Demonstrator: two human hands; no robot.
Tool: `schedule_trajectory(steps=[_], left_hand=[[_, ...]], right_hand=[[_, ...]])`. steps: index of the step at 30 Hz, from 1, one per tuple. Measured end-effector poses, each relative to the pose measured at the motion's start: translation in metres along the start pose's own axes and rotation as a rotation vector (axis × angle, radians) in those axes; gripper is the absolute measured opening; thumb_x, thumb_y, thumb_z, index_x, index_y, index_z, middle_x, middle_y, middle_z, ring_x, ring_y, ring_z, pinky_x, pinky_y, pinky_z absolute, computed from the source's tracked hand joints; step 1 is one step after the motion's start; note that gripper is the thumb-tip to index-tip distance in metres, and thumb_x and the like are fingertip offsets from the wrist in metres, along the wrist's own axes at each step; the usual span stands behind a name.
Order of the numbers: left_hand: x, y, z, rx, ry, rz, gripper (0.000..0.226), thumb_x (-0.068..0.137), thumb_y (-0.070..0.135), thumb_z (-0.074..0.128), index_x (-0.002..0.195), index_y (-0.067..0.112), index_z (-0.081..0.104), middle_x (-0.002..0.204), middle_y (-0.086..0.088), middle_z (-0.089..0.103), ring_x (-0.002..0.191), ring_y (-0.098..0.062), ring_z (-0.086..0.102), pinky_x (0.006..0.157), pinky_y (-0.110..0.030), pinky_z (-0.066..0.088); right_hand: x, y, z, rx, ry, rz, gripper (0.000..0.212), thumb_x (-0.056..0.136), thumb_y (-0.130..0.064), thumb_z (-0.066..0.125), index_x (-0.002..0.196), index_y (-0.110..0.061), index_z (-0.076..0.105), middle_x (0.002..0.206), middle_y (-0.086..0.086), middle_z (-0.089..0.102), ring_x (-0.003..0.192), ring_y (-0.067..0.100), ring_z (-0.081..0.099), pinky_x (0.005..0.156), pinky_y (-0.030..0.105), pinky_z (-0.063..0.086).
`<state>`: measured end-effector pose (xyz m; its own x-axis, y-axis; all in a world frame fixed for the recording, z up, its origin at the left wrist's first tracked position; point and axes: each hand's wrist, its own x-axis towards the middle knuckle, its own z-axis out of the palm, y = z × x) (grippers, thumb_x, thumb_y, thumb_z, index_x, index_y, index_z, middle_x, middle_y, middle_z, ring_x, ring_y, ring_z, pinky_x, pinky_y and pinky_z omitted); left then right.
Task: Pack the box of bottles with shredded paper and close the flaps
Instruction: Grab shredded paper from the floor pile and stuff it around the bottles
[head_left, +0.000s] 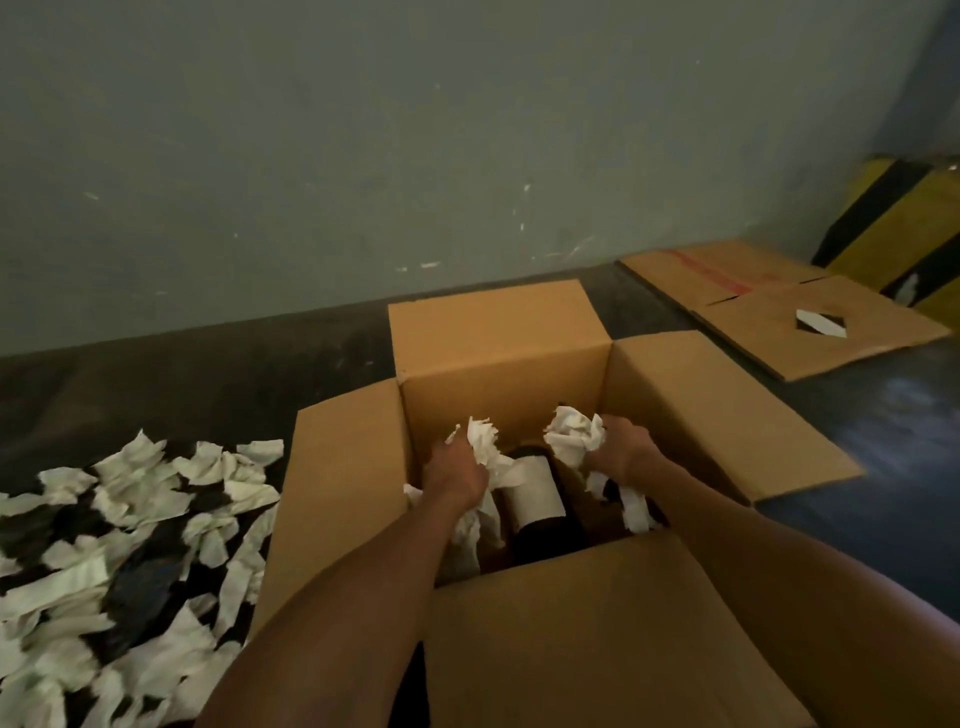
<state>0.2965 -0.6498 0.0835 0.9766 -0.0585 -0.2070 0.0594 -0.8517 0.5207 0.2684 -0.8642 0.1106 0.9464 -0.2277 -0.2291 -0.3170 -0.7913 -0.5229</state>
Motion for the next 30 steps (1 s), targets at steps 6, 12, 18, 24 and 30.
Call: schedule_trajectory(steps=[6, 12, 18, 24, 30], left_hand=[[0.022, -0.008, 0.025, 0.011, -0.065, -0.12, 0.083, 0.091, 0.044, 0.059, 0.155, 0.021, 0.013, 0.159, -0.018, 0.016, 0.146, -0.037, 0.021, 0.118, -0.048, 0.024], [0.033, -0.001, 0.028, 0.034, -0.19, -0.202, 0.099, 0.079, 0.06, 0.065, 0.149, 0.014, 0.014, 0.153, -0.016, 0.03, 0.137, -0.035, 0.037, 0.109, -0.044, 0.035], [0.036, 0.008, 0.024, 0.192, -0.203, -0.149, 0.081, 0.088, 0.068, 0.034, 0.155, 0.024, 0.017, 0.16, -0.011, 0.023, 0.146, -0.034, 0.019, 0.117, -0.052, 0.017], [0.038, 0.002, 0.029, 0.198, -0.107, -0.029, 0.051, 0.092, 0.023, 0.054, 0.139, 0.028, 0.036, 0.138, -0.015, 0.043, 0.123, -0.038, 0.047, 0.101, -0.048, 0.043], [0.042, 0.001, 0.028, 0.239, -0.155, -0.069, 0.059, 0.096, 0.055, 0.041, 0.143, 0.02, 0.042, 0.14, -0.016, 0.044, 0.124, -0.036, 0.049, 0.099, -0.045, 0.045]], right_hand=[[0.031, 0.015, 0.018, -0.091, -0.146, 0.045, 0.085, 0.068, -0.046, 0.079, 0.137, -0.017, 0.038, 0.14, 0.015, 0.04, 0.122, 0.032, 0.045, 0.099, 0.043, 0.044], [0.042, 0.013, 0.015, -0.081, -0.193, -0.005, 0.109, 0.067, -0.054, 0.08, 0.15, -0.021, 0.017, 0.155, 0.014, 0.017, 0.139, 0.035, 0.027, 0.109, 0.045, 0.034], [0.053, 0.011, 0.006, -0.215, -0.238, 0.003, 0.103, 0.071, -0.078, 0.056, 0.15, -0.02, 0.022, 0.155, 0.011, 0.029, 0.137, 0.033, 0.037, 0.107, 0.047, 0.037], [0.056, 0.008, 0.014, -0.361, -0.157, -0.021, 0.073, 0.081, -0.046, 0.069, 0.137, -0.023, 0.029, 0.129, 0.012, 0.053, 0.111, 0.031, 0.056, 0.087, 0.043, 0.05], [0.054, 0.003, 0.011, -0.355, -0.175, 0.004, 0.095, 0.07, -0.084, 0.047, 0.143, -0.025, 0.032, 0.142, 0.013, 0.044, 0.123, 0.034, 0.049, 0.096, 0.047, 0.045]])
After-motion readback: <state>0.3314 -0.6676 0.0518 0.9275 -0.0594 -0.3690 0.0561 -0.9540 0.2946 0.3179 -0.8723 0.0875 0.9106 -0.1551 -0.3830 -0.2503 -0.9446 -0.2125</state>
